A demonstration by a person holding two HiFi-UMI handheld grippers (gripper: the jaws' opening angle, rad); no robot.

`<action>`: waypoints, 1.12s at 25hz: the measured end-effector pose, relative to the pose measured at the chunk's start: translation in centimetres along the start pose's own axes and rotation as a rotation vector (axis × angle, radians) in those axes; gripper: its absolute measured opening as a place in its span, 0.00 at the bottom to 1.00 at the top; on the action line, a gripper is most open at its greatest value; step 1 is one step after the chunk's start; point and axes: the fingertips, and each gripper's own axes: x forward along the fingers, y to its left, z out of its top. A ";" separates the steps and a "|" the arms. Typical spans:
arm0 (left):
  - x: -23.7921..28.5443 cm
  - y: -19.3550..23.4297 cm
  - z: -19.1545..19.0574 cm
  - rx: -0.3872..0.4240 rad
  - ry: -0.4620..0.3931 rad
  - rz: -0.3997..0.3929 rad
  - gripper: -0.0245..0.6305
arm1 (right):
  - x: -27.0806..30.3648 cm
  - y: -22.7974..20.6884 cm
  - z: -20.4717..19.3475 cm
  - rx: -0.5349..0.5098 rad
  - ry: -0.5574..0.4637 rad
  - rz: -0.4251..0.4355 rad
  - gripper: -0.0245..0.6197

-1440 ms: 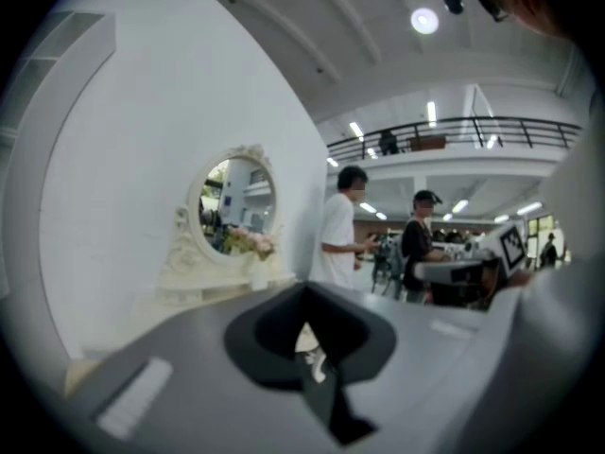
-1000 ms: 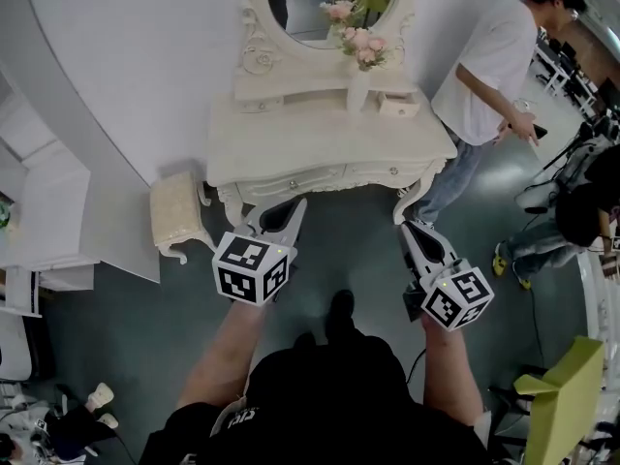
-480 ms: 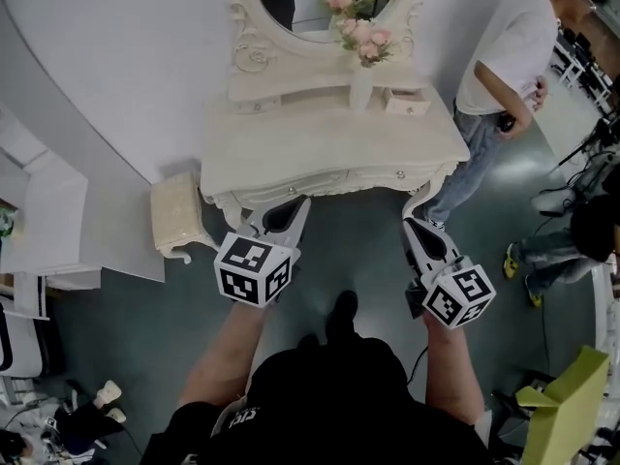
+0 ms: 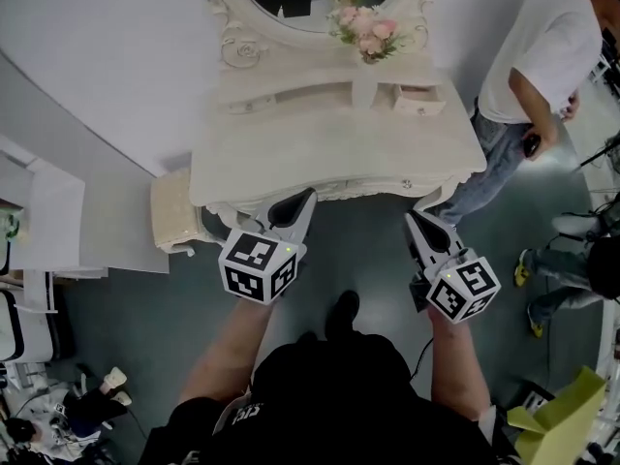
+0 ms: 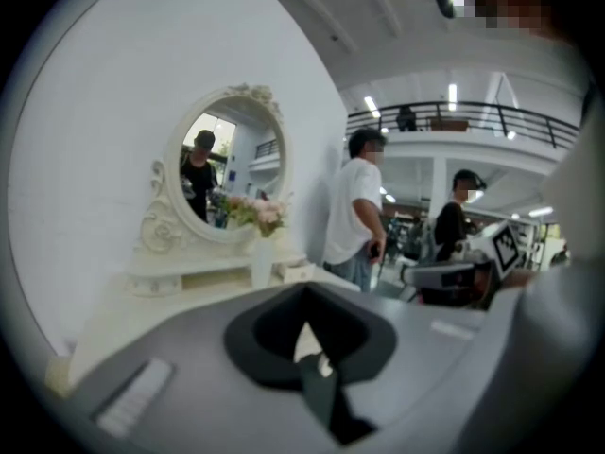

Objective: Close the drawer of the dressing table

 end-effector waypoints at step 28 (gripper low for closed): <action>12.3 11.6 5.1 -0.036 -0.032 0.009 0.05 | 15.3 -8.3 3.7 -0.046 0.110 0.018 0.03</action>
